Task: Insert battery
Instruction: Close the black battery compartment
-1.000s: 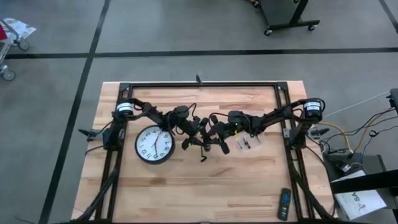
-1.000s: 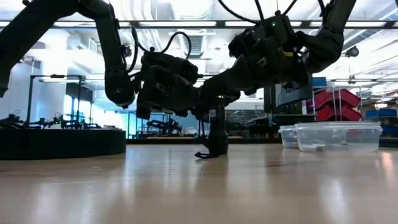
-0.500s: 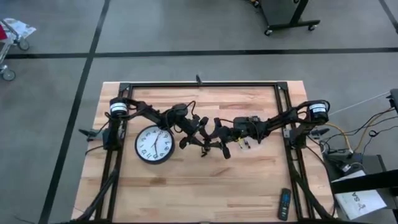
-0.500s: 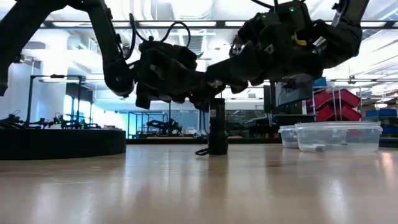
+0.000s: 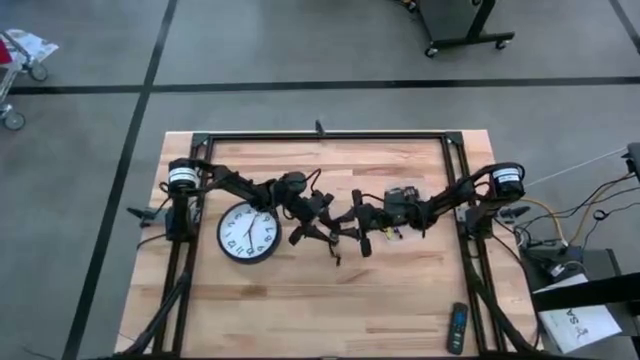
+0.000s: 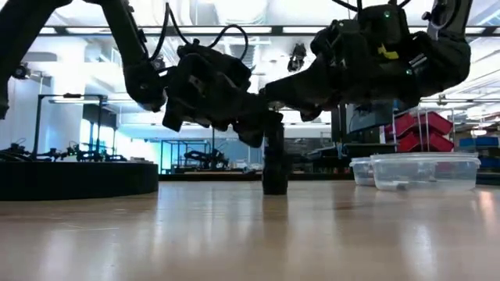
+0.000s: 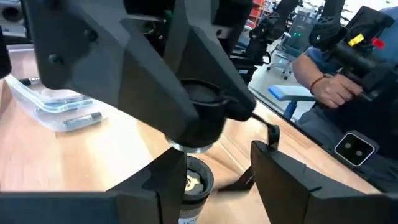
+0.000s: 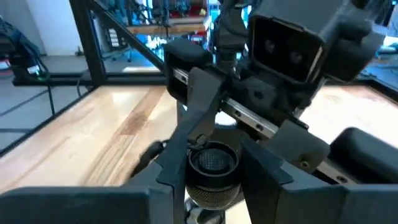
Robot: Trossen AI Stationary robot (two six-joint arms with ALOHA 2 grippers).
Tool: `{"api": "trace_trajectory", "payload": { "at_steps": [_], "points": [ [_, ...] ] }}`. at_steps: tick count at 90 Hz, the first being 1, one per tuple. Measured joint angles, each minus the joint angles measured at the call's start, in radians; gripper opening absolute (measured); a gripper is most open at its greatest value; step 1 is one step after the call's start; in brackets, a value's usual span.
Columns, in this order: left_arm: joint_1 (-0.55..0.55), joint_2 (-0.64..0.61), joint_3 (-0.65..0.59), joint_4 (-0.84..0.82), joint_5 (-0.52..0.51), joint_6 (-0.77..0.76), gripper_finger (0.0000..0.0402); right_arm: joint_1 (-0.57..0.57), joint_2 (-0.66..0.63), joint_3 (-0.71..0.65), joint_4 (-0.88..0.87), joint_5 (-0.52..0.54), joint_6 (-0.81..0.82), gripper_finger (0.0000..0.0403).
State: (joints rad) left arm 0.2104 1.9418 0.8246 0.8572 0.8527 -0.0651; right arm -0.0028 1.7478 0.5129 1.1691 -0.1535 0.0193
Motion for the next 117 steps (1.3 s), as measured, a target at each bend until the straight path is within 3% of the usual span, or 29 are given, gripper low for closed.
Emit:
{"api": "trace_trajectory", "payload": {
  "at_steps": [41,91,117],
  "points": [
    [-0.008,-0.126,-0.006,-0.137,-0.192,0.136,0.0170,0.012,0.039,0.015,0.053,0.009,0.007,0.0092],
    [-0.113,-0.091,-0.021,-0.132,-0.493,0.169,0.0240,0.029,0.044,-0.005,0.013,0.024,0.044,0.0092],
    [-0.132,-0.083,-0.037,-0.135,-0.557,0.133,0.0237,0.048,0.043,-0.001,0.017,0.093,0.033,0.0092]
  ]
}}
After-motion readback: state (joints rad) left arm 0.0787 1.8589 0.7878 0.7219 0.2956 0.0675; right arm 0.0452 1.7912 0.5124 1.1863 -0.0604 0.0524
